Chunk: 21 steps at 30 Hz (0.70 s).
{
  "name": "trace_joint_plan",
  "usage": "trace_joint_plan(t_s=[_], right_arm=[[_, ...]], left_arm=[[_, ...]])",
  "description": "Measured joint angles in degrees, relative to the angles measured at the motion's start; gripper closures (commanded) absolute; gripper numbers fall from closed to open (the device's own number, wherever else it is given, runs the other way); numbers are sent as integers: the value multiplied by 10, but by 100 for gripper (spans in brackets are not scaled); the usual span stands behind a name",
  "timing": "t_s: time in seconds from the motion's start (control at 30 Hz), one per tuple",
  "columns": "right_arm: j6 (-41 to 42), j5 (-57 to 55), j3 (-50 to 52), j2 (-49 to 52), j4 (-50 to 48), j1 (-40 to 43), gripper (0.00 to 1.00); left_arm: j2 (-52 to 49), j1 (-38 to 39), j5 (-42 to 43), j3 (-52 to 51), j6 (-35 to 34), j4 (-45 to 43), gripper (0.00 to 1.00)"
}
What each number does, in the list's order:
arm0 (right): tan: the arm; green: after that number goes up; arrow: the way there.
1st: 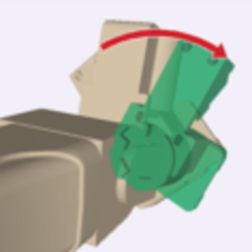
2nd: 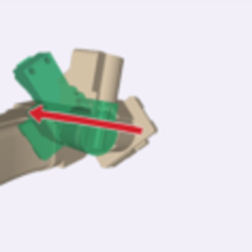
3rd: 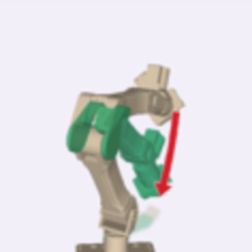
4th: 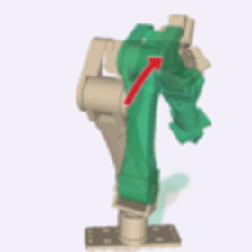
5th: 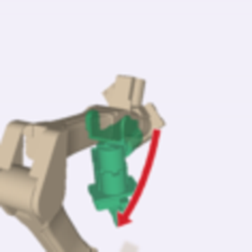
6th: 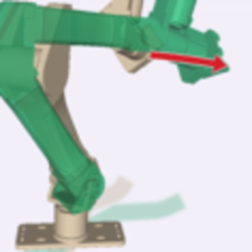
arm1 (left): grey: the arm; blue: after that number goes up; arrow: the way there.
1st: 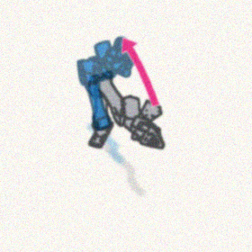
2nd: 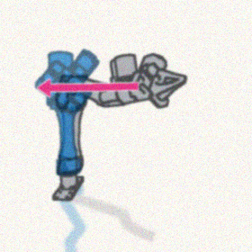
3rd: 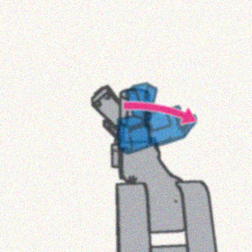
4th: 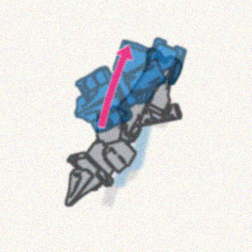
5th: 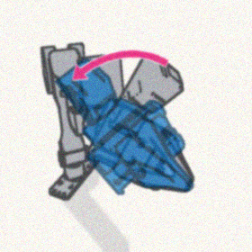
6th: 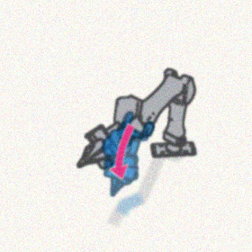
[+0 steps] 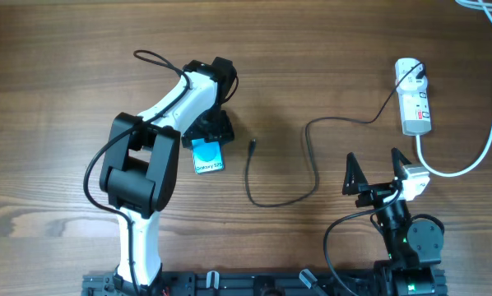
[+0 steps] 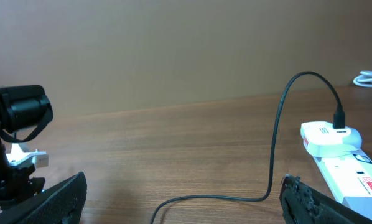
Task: Plug charger to phone and switch on socket
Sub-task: 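Lower the left gripper and close it on the phone's bottom edge, then lift the phone with the left gripper and tilt it upright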
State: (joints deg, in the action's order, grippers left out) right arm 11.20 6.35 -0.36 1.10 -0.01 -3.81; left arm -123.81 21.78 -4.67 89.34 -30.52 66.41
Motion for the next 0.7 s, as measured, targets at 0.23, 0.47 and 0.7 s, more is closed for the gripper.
trace_joint_plan(t_s=[0.23,0.47,0.7], right_arm=[[0,0,0,0,0,0,0],[0,0,0,0,0,0,0],[0,0,0,0,0,0,0]], left_arm=[[1,-2,-7,0,3,3,0],[2,-5,-9,0,7,2,0],[2,-5,-13,0,43,-4,0]])
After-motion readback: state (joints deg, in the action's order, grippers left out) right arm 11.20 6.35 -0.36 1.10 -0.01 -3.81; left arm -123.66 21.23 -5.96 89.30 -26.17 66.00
